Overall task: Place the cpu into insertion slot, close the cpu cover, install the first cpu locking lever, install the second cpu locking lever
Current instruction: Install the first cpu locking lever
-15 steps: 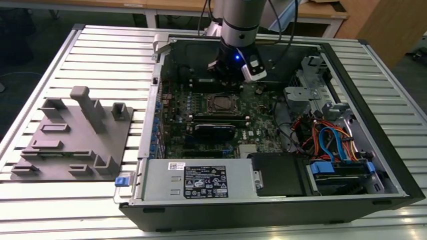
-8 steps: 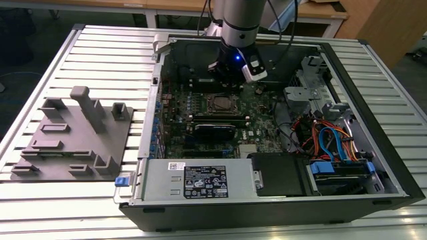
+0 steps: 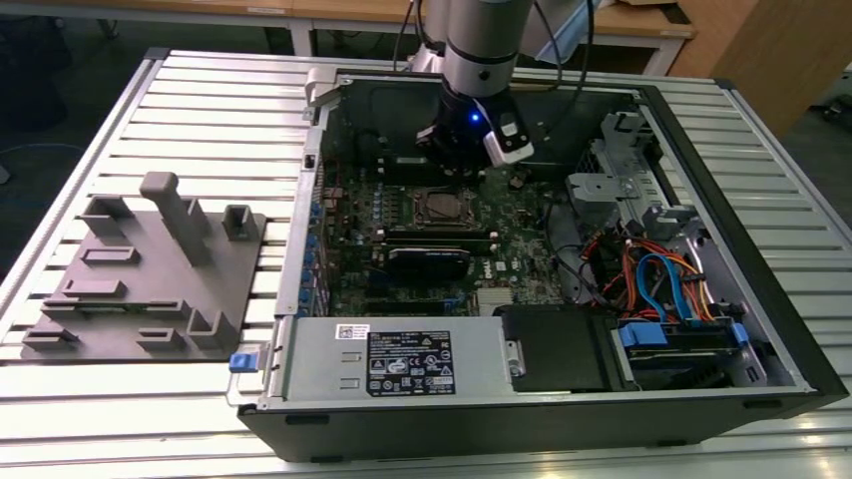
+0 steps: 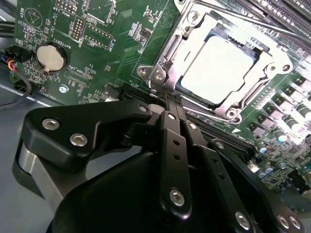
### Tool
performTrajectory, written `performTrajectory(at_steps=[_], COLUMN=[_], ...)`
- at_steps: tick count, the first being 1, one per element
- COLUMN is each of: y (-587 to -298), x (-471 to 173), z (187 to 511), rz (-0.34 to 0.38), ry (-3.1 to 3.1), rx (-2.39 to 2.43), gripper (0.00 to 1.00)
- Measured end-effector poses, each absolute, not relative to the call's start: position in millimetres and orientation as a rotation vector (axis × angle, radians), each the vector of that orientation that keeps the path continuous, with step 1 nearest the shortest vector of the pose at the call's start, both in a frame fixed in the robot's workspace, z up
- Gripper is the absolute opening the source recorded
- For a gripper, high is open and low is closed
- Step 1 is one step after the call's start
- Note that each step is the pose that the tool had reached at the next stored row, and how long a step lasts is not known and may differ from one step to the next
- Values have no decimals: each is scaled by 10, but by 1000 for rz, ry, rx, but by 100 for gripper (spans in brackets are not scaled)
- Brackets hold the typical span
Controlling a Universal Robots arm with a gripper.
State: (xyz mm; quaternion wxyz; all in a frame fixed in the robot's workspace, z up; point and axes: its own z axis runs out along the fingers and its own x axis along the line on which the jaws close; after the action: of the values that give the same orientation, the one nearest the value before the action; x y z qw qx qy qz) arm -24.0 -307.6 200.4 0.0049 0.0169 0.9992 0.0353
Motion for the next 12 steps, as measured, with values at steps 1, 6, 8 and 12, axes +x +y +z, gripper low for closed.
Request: performTrajectory(at_steps=[1,6,8,12], y=[-3076,-3076,-3076,-3076], x=[-239,-240,-239,-240], z=[2000,1996,1995,2008], rz=[110,108,108,108], ry=[3129,3130,3129,3130], rx=[53,53,53,53], gripper=[10,10,10,10])
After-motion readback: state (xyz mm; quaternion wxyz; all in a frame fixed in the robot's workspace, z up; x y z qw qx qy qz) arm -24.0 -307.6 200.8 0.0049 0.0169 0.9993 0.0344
